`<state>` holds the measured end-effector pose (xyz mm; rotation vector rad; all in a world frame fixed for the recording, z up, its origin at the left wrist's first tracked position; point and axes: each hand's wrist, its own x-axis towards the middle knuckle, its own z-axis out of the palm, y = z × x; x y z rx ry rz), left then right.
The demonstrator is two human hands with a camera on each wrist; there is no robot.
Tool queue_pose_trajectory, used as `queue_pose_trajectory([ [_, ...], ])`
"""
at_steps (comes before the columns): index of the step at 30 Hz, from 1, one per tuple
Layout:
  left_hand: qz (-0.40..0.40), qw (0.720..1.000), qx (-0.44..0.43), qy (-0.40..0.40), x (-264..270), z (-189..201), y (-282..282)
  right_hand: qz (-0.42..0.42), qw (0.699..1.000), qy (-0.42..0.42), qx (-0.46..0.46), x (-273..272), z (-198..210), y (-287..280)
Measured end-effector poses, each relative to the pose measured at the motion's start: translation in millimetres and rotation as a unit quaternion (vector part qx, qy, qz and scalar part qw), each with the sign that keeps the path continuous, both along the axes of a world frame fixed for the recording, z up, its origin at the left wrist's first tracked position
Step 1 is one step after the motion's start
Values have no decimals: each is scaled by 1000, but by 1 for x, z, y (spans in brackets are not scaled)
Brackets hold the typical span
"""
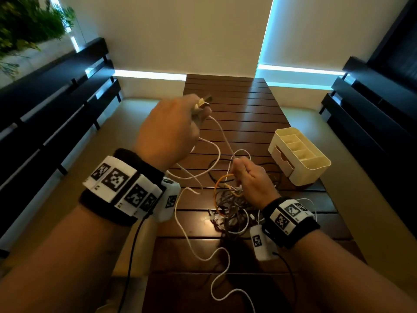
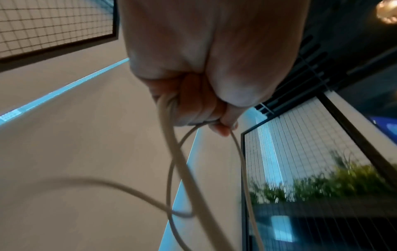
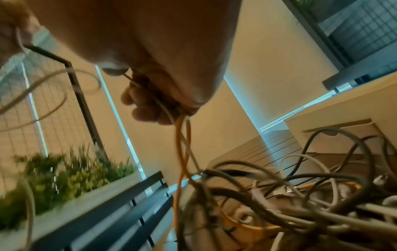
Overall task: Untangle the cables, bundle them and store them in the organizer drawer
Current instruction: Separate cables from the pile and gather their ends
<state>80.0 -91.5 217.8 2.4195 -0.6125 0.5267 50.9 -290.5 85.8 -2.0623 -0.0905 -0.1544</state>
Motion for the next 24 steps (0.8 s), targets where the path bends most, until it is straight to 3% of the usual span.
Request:
queue_pose_trajectory([
  [3, 0, 988, 111, 110, 2, -10, 2, -42, 997, -40, 45, 5, 8, 0],
  [5, 18, 978, 162, 133, 0, -21, 0, -51, 995, -76, 40, 7, 20, 0],
  [10, -26, 998, 57, 0, -12, -21, -14, -10, 996, -82, -45, 9, 21, 1],
  [14, -52, 983, 152, 89, -7, -43, -28, 13, 991, -121, -52, 11, 18, 7],
  [18, -57, 981, 160, 95, -3, -56, -27, 13, 989, -132, -71, 9, 17, 6],
  [21, -52, 993, 105, 30, -7, -51, -28, 14, 991, -99, -88, 9, 10, 3],
  [24, -35, 998, 42, 17, -3, -49, -26, 4, 991, -27, -133, 15, -8, -10],
])
